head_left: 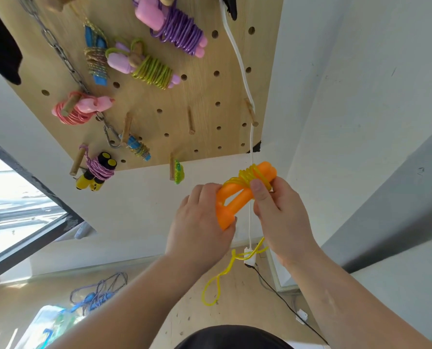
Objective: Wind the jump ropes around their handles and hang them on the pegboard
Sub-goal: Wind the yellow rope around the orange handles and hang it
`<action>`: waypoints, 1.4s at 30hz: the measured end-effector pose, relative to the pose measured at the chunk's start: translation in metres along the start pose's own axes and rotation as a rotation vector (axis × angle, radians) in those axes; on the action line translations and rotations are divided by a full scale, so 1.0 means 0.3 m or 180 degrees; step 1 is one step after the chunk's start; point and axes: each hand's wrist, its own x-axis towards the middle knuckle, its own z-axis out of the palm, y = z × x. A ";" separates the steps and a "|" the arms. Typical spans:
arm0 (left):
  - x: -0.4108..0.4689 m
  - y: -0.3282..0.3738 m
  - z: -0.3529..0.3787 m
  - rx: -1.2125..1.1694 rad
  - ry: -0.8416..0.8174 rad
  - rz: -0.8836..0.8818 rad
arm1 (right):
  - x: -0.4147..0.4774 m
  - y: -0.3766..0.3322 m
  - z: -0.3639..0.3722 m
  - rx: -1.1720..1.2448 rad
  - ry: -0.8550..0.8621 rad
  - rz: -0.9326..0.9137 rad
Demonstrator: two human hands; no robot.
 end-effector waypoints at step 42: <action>0.050 -0.014 0.025 0.0039 0.0902 0.0854 | 0.011 -0.014 -0.006 0.0468 0.0060 0.0200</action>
